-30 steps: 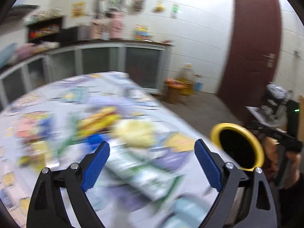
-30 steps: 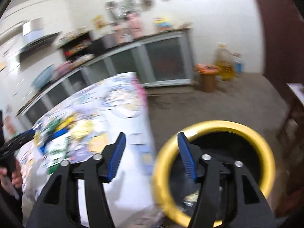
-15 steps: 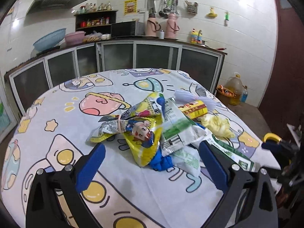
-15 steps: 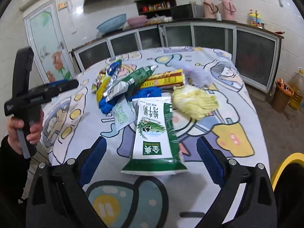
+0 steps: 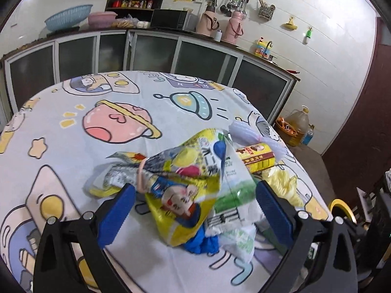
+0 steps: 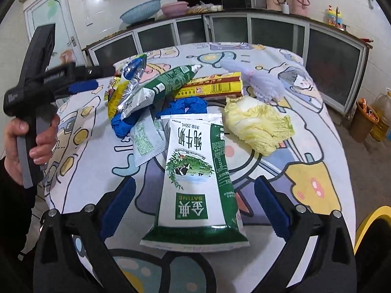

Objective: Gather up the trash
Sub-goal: 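Grasp the large yellow printed wrapper with the left tool while the right tool grasps the milk carton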

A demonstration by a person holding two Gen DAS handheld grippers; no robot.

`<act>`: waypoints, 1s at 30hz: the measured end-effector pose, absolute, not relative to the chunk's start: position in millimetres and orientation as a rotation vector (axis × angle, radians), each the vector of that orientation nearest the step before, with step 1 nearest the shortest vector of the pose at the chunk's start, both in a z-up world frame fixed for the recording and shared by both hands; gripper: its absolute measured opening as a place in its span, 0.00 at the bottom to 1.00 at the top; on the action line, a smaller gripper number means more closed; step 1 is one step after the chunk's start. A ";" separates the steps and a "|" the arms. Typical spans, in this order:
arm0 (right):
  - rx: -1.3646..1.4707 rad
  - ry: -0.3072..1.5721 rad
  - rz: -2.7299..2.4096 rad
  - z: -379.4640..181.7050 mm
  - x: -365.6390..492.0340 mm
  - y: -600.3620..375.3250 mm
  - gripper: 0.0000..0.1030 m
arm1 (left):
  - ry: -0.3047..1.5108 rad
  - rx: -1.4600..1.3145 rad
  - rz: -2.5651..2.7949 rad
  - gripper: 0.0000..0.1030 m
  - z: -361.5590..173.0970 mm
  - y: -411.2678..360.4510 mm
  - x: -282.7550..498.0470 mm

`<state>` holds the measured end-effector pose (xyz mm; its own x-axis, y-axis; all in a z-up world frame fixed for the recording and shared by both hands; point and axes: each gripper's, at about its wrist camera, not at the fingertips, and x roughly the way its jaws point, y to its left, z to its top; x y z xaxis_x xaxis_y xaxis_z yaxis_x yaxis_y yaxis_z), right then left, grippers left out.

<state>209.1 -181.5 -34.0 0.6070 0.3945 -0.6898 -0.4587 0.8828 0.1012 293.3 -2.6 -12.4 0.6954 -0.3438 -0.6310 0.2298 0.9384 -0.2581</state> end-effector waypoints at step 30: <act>-0.032 0.829 0.496 -24.8 211.5 -187.6 0.63 | 0.706 -0.373 -0.387 0.45 -14.9 45.2 285.3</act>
